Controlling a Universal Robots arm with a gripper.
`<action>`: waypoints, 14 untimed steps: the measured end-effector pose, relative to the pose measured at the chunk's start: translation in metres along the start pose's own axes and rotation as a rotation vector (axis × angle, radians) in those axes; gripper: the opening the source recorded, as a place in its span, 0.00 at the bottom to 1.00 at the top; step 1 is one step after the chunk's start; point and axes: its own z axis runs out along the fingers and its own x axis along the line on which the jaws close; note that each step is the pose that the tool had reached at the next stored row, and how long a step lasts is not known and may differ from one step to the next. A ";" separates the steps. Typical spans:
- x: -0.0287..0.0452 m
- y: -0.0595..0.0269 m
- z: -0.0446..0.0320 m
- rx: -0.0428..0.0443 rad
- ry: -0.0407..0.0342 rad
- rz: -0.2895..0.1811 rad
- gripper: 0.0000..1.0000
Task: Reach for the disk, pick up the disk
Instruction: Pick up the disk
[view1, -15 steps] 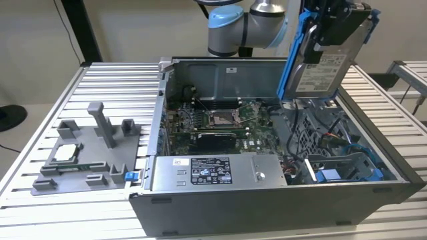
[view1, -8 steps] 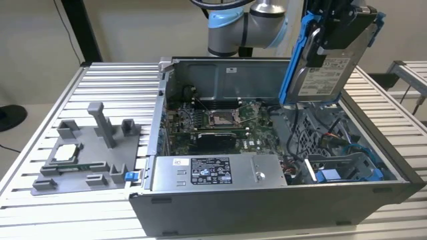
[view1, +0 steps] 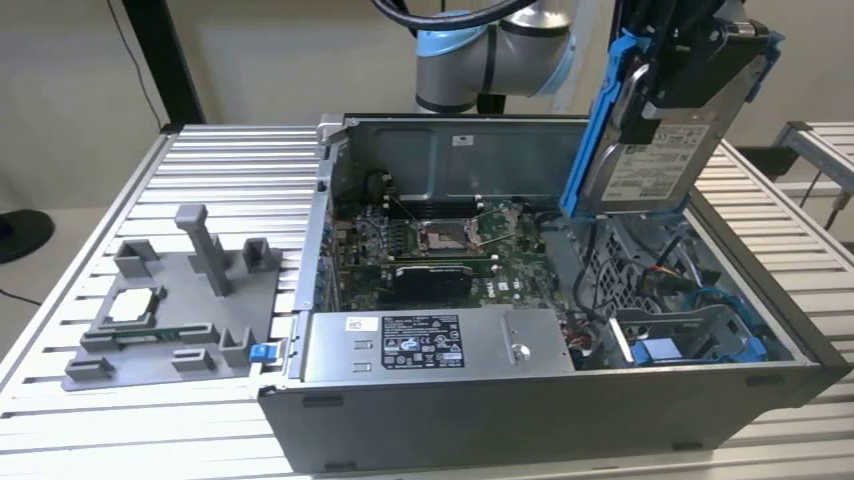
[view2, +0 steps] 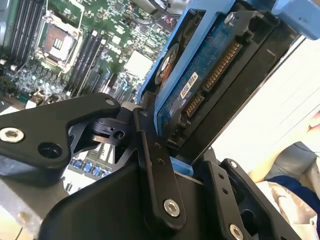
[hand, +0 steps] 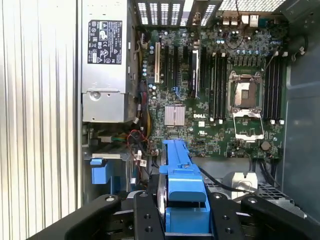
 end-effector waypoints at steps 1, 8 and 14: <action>0.0018 0.0000 0.0000 0.0000 0.0000 0.000 0.00; 0.0147 -0.0001 0.0002 0.0000 0.0000 0.000 0.00; 0.0262 -0.0003 0.0003 0.0000 0.0000 0.000 0.00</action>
